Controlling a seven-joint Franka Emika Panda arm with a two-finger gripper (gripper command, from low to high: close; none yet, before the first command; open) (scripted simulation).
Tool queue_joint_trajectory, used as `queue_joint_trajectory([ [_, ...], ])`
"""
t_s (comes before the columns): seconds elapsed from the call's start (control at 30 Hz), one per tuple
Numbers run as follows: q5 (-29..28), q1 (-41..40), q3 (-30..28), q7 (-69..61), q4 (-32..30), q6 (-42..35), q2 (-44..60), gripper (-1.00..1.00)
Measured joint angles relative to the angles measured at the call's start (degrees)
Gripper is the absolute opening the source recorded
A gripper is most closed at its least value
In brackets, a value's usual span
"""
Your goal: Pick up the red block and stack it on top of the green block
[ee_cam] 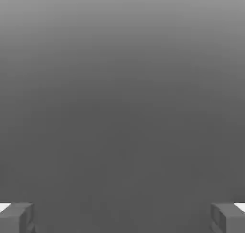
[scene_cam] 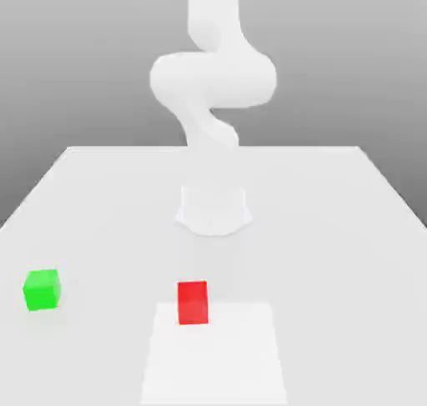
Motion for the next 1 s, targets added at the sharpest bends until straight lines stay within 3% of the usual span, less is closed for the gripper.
queue_joint_trajectory([
  [0.53, -1.65, -1.17, -4.13, -7.19, -29.64, 23.33, 29.64, 0.00],
  [0.77, 3.20, -2.85, -1.90, -11.88, -31.12, 39.56, 49.83, 0.00],
  [0.8, 3.54, -3.50, -1.17, -12.14, -30.87, 41.16, 51.71, -1.00],
  [1.0, 3.49, -3.88, -0.76, -12.07, -30.75, 41.94, 52.64, -1.00],
])
